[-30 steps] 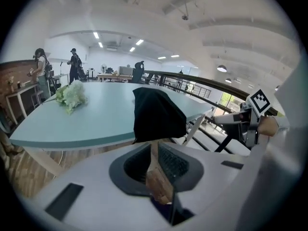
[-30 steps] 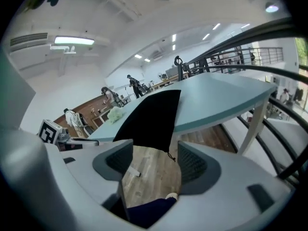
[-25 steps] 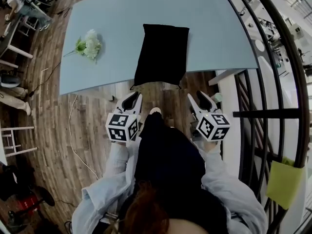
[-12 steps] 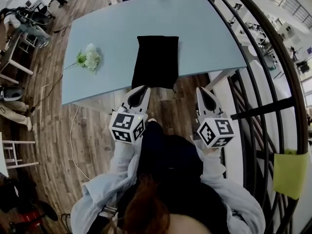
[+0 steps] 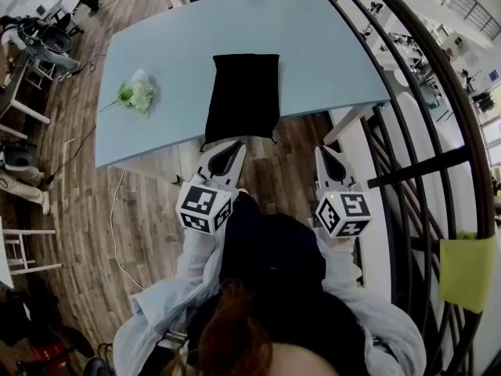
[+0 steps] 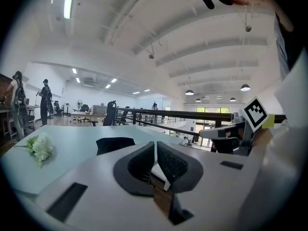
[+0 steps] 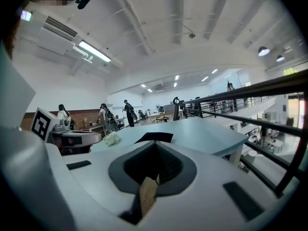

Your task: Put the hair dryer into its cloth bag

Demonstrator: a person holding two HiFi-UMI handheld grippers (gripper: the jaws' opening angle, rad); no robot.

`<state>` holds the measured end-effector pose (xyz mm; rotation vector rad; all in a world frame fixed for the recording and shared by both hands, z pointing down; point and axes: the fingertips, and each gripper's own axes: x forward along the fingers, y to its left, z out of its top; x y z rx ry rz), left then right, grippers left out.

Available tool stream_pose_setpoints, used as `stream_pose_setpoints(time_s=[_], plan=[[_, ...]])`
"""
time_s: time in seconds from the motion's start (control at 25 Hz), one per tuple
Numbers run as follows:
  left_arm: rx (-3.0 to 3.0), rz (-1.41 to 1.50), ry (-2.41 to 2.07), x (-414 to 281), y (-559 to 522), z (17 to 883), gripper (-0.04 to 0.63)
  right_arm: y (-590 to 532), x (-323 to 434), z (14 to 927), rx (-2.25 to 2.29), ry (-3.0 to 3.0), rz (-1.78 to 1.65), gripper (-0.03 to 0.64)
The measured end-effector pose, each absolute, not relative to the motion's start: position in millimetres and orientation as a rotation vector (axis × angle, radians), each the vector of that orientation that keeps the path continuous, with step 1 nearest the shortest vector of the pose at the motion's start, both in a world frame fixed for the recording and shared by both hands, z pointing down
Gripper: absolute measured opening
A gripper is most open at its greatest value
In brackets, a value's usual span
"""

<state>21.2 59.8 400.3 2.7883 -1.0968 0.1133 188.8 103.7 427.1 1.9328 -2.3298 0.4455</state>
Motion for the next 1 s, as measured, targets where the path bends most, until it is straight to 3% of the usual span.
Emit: stream_pose_setpoints(time_s=[1.0], plan=[[2.802, 0.260, -1.054, 17.7, 64.2, 428.4, 0.023, 113.9, 198.7, 449.0, 1.918, -2.287, 0.541, 0.008]])
